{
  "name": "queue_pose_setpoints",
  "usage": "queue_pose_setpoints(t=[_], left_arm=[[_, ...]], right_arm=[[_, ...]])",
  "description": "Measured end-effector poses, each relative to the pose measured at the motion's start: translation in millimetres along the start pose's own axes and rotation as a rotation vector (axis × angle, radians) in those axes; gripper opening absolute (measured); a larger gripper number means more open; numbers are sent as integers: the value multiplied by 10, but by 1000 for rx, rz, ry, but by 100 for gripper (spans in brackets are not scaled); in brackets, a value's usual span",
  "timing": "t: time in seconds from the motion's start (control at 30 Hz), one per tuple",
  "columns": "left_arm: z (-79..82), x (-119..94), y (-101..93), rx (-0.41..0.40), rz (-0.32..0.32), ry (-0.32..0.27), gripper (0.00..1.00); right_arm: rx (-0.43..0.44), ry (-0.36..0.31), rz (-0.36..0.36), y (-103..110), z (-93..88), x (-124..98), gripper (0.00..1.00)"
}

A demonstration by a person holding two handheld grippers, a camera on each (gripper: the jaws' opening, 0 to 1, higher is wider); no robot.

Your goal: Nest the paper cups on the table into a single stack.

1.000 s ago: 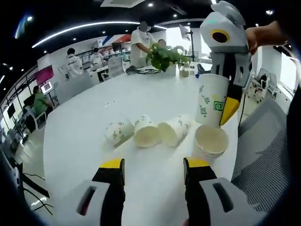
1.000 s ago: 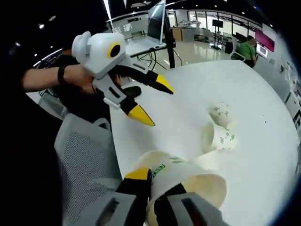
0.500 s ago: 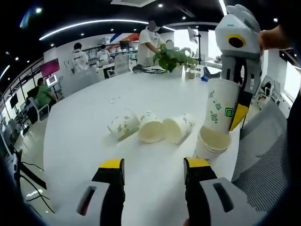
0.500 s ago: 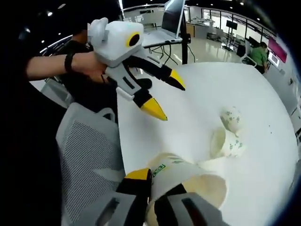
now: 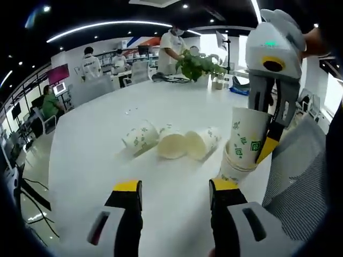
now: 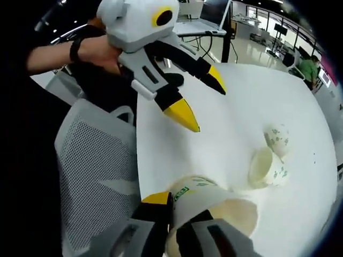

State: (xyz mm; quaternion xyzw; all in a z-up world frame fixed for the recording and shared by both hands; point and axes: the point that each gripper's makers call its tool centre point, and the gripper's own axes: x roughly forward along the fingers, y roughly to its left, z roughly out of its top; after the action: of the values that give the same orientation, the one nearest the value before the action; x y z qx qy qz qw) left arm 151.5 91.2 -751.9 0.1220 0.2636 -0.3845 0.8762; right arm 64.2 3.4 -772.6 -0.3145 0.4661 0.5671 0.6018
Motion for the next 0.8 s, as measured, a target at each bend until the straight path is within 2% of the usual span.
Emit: queue_pose_setpoints(t=[0.3, 0.4, 0.8], left_arm=[[-78, -33, 63, -8, 4, 13, 48], [-65, -43, 17, -12, 4, 12, 48], [-31, 18, 32, -14, -1, 10, 48]], right_arm=[[3, 21, 1, -30, -24, 73, 1], [10, 21, -2, -62, -23, 80, 2], [-10, 13, -12, -84, 24, -36, 10]])
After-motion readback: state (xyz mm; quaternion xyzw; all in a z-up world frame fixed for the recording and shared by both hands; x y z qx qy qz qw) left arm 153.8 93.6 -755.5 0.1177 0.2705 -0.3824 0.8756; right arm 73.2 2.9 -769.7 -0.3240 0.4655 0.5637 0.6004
